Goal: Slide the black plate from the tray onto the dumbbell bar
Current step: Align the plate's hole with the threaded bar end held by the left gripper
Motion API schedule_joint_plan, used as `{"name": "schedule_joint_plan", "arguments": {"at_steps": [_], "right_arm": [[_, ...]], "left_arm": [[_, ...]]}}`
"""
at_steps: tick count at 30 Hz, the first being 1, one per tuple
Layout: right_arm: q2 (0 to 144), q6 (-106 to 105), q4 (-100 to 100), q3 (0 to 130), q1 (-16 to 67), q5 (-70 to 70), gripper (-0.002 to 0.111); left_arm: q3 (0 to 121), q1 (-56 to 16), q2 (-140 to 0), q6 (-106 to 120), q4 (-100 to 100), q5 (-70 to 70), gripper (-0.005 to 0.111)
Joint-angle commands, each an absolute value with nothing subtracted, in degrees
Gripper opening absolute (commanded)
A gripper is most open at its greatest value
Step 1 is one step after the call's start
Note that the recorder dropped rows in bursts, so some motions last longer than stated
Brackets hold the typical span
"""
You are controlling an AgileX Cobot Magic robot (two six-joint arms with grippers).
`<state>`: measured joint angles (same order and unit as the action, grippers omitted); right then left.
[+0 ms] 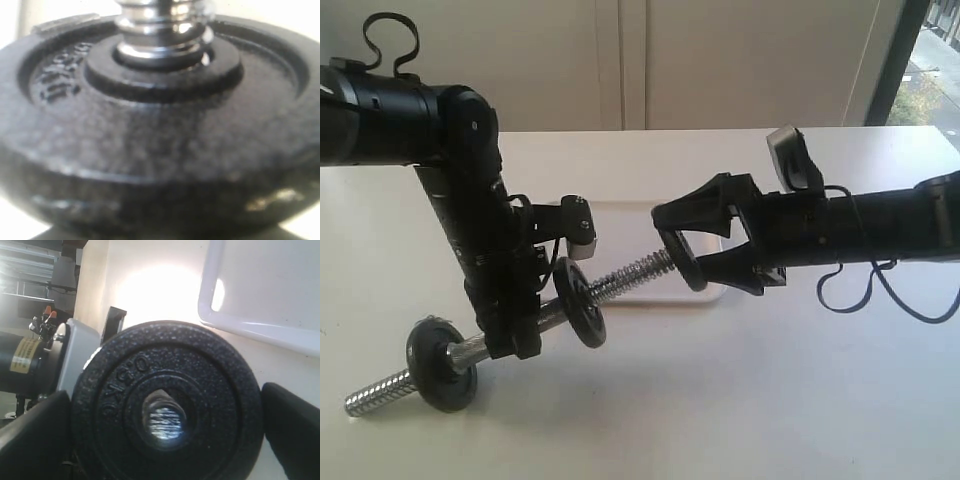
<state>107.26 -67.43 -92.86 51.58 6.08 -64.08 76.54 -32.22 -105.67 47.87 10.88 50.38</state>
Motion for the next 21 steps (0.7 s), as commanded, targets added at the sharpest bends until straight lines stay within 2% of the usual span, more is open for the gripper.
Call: {"name": "schedule_joint_plan", "arguments": {"at_steps": [1,10,21], "right_arm": [[104.4,-66.6,-94.2,53.4,6.7,-70.0,0.0],[104.3,-67.0,-92.0,53.4,6.0,-70.0,0.0],[104.3,-66.2,-89.9,53.4,0.7,-70.0,0.0]], "left_arm": [[77.7,-32.6,-103.4,47.7,16.7,51.1,0.0],[77.7,-32.6,-103.4,47.7,16.7,52.1,0.0],[77.7,-32.6,-103.4,47.7,16.7,52.2,0.0]]}}
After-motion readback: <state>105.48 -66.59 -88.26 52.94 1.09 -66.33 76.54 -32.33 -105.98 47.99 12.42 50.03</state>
